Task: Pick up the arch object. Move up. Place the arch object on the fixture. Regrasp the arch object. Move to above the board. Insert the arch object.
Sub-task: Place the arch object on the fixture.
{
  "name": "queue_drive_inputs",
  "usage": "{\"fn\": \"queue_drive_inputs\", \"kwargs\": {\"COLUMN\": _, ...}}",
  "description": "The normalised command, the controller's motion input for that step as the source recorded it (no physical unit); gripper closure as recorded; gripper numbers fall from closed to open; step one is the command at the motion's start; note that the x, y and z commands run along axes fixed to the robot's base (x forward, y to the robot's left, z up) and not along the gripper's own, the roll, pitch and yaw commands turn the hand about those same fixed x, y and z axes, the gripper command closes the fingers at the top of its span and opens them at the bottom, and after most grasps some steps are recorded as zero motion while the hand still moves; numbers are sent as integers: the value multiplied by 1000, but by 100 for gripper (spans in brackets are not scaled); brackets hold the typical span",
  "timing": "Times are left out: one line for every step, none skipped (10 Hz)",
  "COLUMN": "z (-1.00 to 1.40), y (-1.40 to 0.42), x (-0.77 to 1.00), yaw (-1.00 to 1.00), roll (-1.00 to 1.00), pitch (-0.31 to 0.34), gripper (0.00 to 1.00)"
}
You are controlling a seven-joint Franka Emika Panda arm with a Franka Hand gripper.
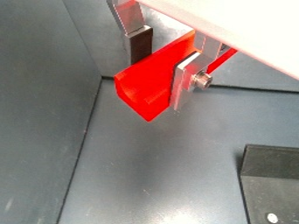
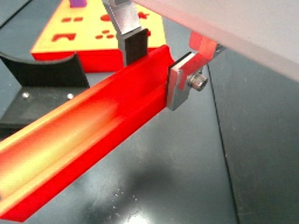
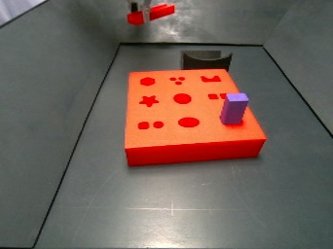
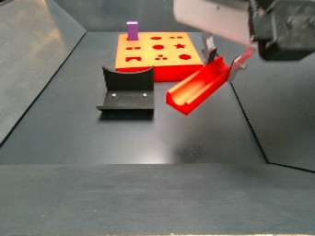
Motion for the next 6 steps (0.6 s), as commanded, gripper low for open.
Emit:
{"fn": "queue_drive_inputs", "kwargs": {"z": 851, "y": 0, "x": -24, "yaw": 17, "roll": 90, "pitch": 95, "gripper": 100}}
{"fn": "queue_drive_inputs", "kwargs": {"z": 736, "y": 0, "x": -18, "yaw": 15, "roll": 90, "pitch": 95, "gripper": 100}}
{"fn": "queue_drive_inputs", "kwargs": {"z": 657, "y": 1, "x": -16, "yaw": 16, "roll": 90, "pitch": 99, "gripper": 100}}
{"fn": "queue_drive_inputs", "kwargs": {"z": 457, "y": 3, "x": -6, "yaw": 16, "roll": 85, "pitch": 105, "gripper": 100}}
{"fn": "queue_drive_inputs", "kwargs": {"z": 375, "y": 7, "x": -4, "yaw": 16, "roll": 82, "pitch": 109, "gripper": 100}}
{"fn": "queue_drive_inputs", "kwargs": {"z": 208, "y": 8, "x": -1, "yaw": 18, "roll": 75, "pitch": 108, "gripper": 100}}
